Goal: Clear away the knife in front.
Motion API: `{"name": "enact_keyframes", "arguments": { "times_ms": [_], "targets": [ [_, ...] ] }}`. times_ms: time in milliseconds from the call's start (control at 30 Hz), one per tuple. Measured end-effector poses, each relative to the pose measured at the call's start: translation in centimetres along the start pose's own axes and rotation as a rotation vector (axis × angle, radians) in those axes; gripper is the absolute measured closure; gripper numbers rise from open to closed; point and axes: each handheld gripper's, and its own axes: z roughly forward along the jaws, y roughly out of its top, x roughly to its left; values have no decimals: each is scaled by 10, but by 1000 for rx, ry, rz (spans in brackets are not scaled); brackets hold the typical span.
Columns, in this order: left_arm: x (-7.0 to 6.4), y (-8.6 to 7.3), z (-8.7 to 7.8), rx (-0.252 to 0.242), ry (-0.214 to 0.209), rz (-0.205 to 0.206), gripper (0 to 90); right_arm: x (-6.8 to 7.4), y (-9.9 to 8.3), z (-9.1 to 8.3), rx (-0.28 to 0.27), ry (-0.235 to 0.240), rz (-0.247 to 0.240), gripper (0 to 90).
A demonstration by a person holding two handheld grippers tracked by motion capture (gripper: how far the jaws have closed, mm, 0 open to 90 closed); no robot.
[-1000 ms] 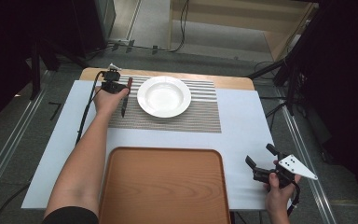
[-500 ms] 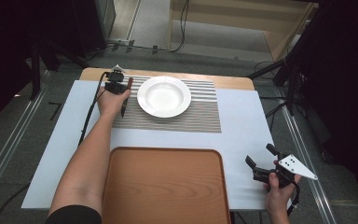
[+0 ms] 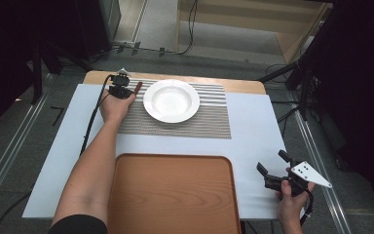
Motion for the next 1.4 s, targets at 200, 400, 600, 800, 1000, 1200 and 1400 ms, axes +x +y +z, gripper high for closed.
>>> {"name": "enact_keyframes", "arguments": {
  "times_ms": [200,400,600,800,1000,1200,1400],
  "targets": [
    [4,2,-14,-12,-19,15,770,0,0,0,1,0,-4,5],
    [6,1,-24,-24,-40,21,769,0,0,0,3,-1,-7,5],
    [5,-3,-36,-48,-65,26,769,1,0,1,7,-2,-13,6],
    [5,-9,-48,-65,-81,36,769,2,0,1,10,-2,-14,6],
    [3,-16,-62,-72,-90,64,769,2,0,1,14,-6,-19,6],
    [0,-23,-73,-85,-109,75,769,2,0,2,16,-7,-25,5],
    [-4,-30,-81,-95,-136,86,769,3,0,2,17,-8,-26,6]
  ]
}}
